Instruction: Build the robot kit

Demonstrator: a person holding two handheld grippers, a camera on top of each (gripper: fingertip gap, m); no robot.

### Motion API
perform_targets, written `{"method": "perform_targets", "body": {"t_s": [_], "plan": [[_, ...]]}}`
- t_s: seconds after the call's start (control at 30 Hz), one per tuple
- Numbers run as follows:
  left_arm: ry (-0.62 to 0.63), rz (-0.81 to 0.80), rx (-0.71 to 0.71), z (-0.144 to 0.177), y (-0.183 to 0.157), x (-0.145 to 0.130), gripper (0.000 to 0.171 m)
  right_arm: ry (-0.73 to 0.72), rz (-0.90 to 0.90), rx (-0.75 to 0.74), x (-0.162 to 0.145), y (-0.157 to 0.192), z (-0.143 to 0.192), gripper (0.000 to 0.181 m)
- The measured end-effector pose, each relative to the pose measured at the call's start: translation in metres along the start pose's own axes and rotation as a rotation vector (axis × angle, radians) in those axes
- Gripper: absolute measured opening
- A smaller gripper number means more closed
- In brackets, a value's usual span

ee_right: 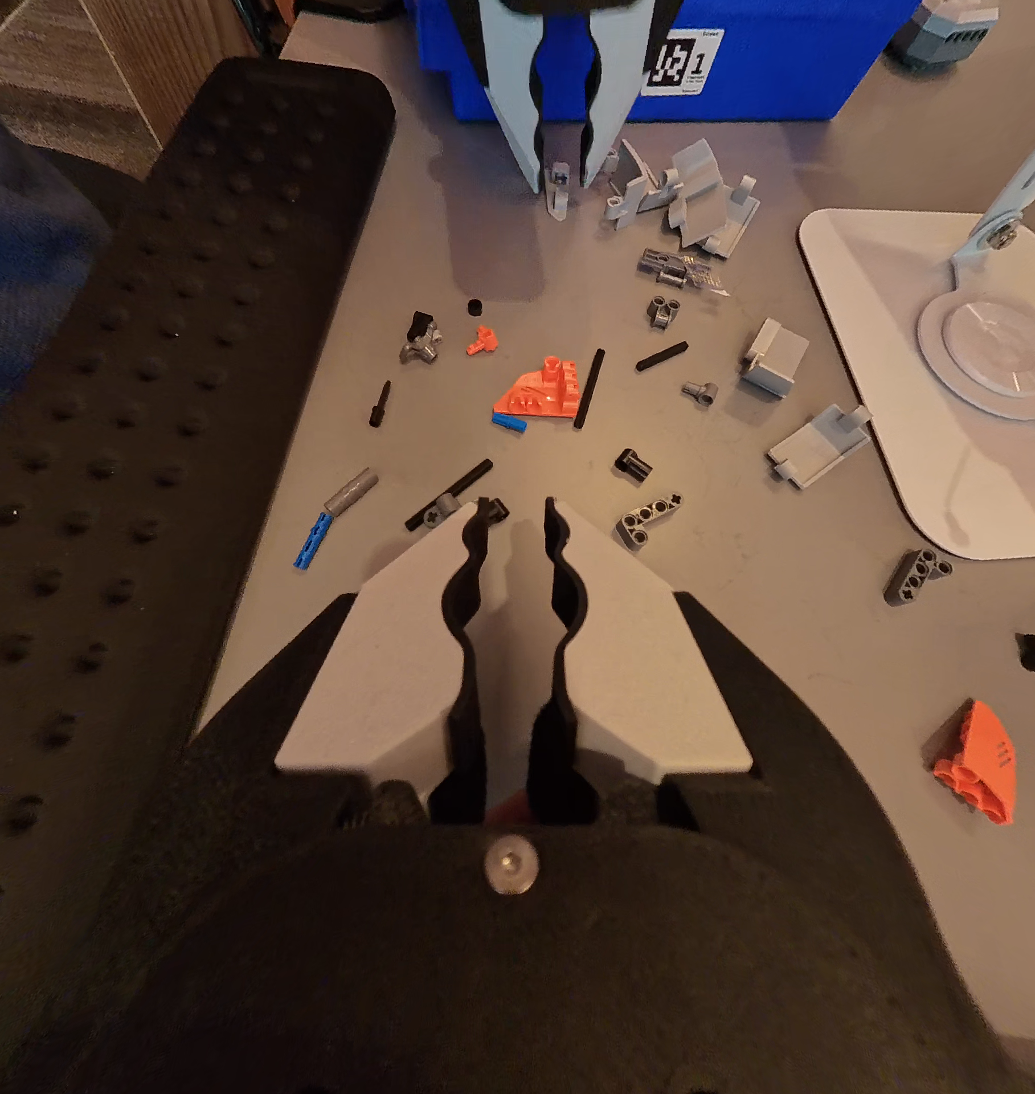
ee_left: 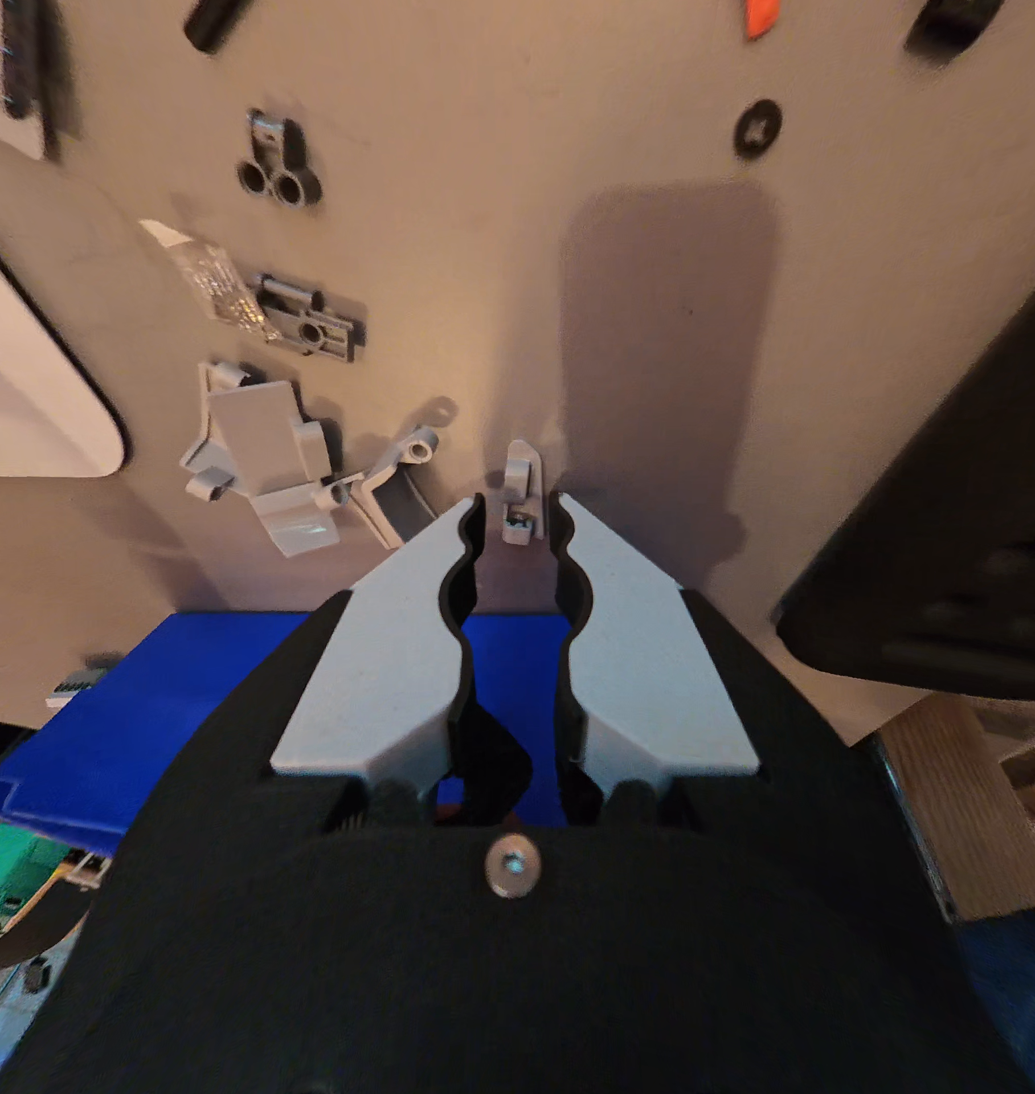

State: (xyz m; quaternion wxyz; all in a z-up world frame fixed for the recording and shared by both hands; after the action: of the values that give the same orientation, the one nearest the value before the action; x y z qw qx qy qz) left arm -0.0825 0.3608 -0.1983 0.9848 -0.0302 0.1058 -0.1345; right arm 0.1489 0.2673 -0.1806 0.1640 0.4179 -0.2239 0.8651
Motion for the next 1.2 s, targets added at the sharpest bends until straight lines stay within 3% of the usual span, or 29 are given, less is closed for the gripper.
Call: {"method": "perform_targets", "body": {"t_s": [0.27,0.43,0.83,1.03,1.2], "plan": [[0.06,-0.062,-0.033,-0.003,-0.004,0.005,0.012,-0.002,0.003,0.005,0.001,0.001,0.0,0.016],[0.003,-0.097,-0.013,0.002,-0.011,0.02,0.012,0.001,0.0,0.001,-0.001,0.0,-0.001,0.016],[-0.558,0.013,0.175,0.051,-0.028,0.083,0.011,-0.058,0.024,-0.055,0.01,-0.002,0.004,0.017],[-0.713,0.0,0.374,0.073,-0.017,0.124,0.011,-0.109,-0.017,-0.129,0.014,-0.016,0.009,0.018],[-0.765,-0.017,0.596,0.081,-0.001,0.142,0.011,-0.153,-0.098,-0.188,0.017,-0.031,0.017,0.02]]}}
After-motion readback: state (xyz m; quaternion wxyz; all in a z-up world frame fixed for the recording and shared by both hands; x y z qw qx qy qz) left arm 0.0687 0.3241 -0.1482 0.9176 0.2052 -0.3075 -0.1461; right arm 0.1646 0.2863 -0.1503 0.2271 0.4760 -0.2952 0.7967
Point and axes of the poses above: each gripper's, where its closed fingertips meet, z back along the fingers, x out of its top, y = z × x across the jaws, the point moved 6 cm from there along z, back along the fingers, and after that the axes turned 15 degrees about -x, right-handed, at the moved point
